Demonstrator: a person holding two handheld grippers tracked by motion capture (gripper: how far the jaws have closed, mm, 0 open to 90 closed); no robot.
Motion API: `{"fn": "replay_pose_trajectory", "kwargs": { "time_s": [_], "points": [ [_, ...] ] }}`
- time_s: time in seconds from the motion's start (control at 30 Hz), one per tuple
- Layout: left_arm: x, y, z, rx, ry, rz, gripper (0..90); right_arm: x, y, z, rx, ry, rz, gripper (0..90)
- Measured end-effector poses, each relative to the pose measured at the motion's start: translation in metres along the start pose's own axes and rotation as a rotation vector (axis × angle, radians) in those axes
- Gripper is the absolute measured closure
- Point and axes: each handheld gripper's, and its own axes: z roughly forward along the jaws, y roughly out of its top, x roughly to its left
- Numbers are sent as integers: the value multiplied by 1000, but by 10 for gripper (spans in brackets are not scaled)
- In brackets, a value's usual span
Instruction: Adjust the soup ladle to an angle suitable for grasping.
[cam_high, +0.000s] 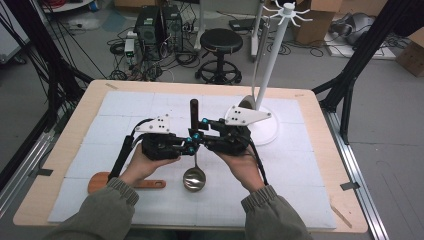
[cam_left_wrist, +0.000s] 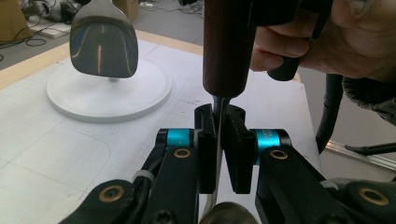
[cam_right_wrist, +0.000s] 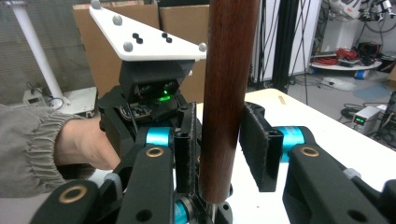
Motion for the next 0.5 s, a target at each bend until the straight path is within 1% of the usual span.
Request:
{"fn": "replay_pose_trajectory", "kwargs": {
  "time_s": [0.17,0.23,0.3,0.37,0.4,0.5],
  "points": [
    [-1,1,-1,-7,16,-2,841,1,-3,3,13,-12,-5,660],
    [-1,1,-1,-10,15,-7,841,1,-4,4,17,-12,-10,693],
    [-1,1,-1,-9,19,1,841,1,-3,4,10,-12,-17,714],
    [-1,1,-2,-15,12,-7,840,1,-3,4,4,-3,-2,720],
    [0,1,-2,-16,5,-6,840,0,-4,4,2,0,3,723],
    [-1,1,-3,-17,3,0,834,-1,-3,3,-11,28,14,730]
  ]
}}
